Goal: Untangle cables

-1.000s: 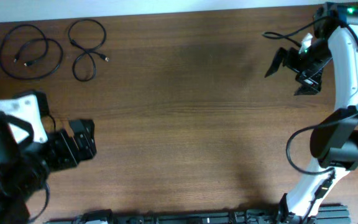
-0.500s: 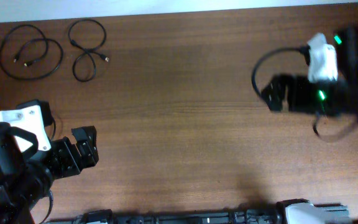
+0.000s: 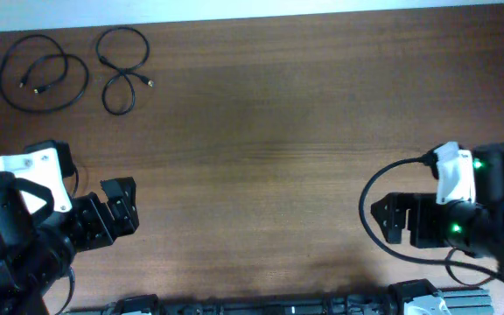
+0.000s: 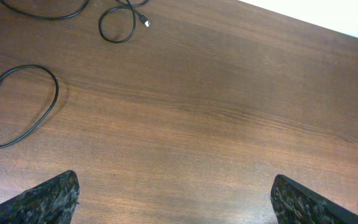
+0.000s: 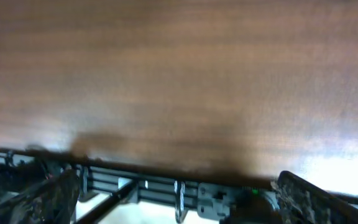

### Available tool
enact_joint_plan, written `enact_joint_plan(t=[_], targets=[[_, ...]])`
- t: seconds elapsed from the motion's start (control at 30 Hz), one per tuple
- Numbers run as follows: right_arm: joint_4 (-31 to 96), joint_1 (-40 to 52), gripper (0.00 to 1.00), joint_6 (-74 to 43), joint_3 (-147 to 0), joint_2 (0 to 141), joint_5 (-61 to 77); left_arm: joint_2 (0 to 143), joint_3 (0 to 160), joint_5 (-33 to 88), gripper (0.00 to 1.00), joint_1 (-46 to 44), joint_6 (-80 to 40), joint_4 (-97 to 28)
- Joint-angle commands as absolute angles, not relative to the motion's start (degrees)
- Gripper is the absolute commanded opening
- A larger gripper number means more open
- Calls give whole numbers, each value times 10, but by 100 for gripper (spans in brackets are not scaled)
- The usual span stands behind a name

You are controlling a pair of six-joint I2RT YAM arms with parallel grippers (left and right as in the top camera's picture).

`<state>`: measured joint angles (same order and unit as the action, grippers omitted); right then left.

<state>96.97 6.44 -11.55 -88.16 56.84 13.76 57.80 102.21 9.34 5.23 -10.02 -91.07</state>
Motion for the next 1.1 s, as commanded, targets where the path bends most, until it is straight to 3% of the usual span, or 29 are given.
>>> enact_joint_plan(t=[0.0, 0.43, 0.6, 0.77, 1.07], targets=[[973, 69, 98, -110, -854, 575, 133, 576, 1020, 88, 99, 50, -91, -910], [967, 69, 98, -107, -848, 669, 112, 576, 1020, 88, 99, 50, -91, -910], [936, 69, 98, -51, -842, 673, 111, 576, 1020, 87, 99, 50, -91, -910], [826, 67, 98, 6, -777, 601, 111, 576, 1020, 88, 99, 50, -91, -910], [565, 44, 98, 114, -510, 347, 116, 576, 1020, 88, 99, 50, -91, -910]])
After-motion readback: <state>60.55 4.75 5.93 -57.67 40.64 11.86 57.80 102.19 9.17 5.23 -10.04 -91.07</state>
